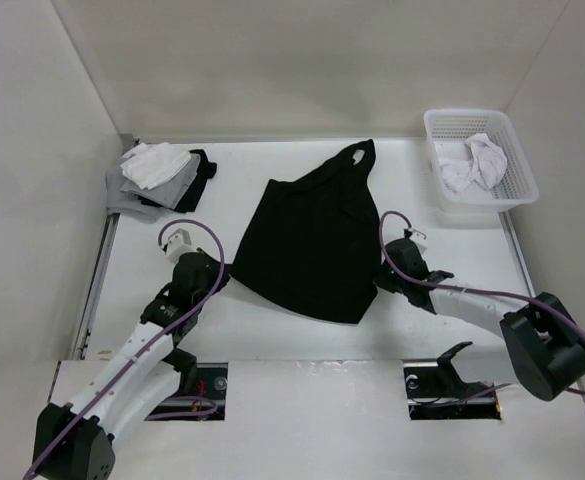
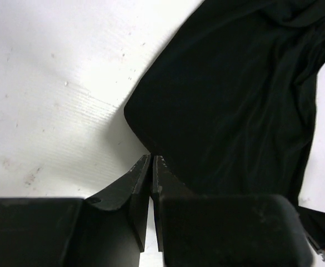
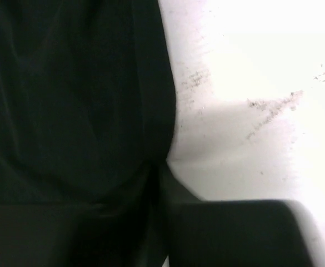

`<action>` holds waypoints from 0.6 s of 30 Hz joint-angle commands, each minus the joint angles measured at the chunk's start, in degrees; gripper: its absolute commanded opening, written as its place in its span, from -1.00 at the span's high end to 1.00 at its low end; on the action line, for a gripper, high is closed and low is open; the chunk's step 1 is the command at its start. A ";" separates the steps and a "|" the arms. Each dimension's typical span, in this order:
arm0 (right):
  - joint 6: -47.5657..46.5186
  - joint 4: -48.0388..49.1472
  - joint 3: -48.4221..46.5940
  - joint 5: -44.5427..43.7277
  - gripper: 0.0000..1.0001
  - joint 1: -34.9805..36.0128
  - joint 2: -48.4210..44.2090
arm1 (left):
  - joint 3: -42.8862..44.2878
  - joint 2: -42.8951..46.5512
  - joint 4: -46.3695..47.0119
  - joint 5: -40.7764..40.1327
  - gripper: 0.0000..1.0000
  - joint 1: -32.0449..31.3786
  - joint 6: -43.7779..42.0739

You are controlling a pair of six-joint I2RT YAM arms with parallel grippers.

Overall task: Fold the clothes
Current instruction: Flatten the tank top out

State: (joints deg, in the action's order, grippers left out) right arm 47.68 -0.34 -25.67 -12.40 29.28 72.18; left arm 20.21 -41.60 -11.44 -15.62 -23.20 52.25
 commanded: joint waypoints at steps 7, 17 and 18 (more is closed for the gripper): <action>3.46 -22.45 -8.23 -7.45 0.98 13.36 -21.33 | 1.85 5.83 4.85 3.31 0.90 5.40 -4.43; 0.94 -28.78 -13.45 -3.61 0.90 16.05 -24.22 | 3.35 3.64 6.26 4.72 0.89 9.10 -4.52; -0.82 -25.10 -12.40 -1.07 0.90 12.90 -21.67 | 3.26 3.64 6.26 4.72 0.89 9.10 -4.52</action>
State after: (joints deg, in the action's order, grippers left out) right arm 50.74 -27.68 -40.66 -17.19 47.31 44.58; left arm 21.08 -37.76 -8.16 -12.03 -14.37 48.53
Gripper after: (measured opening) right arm 0.047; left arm 0.054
